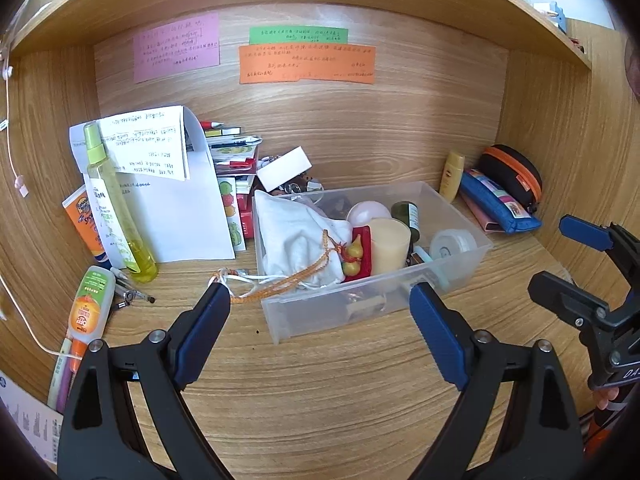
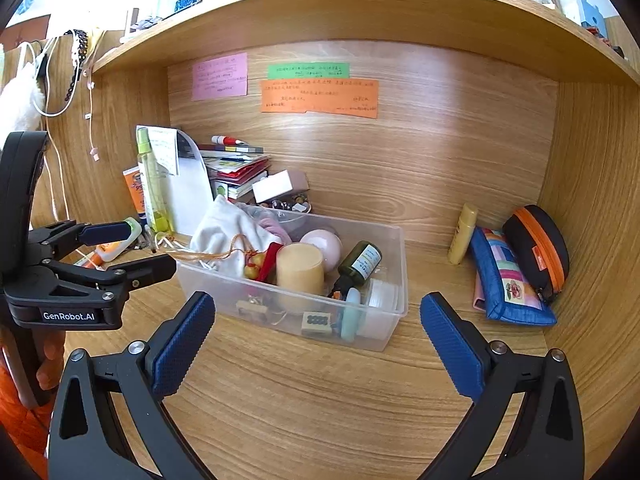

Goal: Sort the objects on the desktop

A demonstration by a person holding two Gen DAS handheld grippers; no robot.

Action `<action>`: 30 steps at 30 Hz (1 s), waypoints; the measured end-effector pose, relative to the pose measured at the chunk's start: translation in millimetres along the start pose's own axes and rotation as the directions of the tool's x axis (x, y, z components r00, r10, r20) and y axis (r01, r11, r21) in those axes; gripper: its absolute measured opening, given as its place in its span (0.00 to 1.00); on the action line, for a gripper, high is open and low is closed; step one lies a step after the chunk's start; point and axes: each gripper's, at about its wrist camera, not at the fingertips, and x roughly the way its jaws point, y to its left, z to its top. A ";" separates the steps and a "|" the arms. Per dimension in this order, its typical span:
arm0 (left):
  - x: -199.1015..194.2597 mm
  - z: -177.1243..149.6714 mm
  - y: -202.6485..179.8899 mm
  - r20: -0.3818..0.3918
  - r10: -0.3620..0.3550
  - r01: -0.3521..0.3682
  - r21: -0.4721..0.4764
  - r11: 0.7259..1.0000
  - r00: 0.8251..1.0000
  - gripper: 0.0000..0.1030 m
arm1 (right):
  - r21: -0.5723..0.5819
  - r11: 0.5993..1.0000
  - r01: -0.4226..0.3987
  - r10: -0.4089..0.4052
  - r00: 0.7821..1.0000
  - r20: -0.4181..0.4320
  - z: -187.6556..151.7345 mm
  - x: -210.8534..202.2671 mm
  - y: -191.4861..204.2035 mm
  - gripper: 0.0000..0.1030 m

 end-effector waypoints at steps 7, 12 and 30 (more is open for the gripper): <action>-3.0 -3.5 0.6 0.001 -0.003 0.003 0.003 1.000 1.000 0.89 | 0.005 1.000 0.007 -0.007 1.000 -0.010 -1.8 1.8 0.9 1.00; -3.4 -4.1 0.6 0.002 -0.001 0.001 0.005 1.000 1.000 0.89 | 0.005 1.000 0.008 -0.008 1.000 -0.008 -1.3 2.3 1.4 1.00; 0.2 -1.2 -4.1 -0.009 -0.029 0.029 0.007 1.000 1.000 0.95 | 0.025 1.000 -0.001 0.001 1.000 -0.018 -2.7 7.4 -5.3 1.00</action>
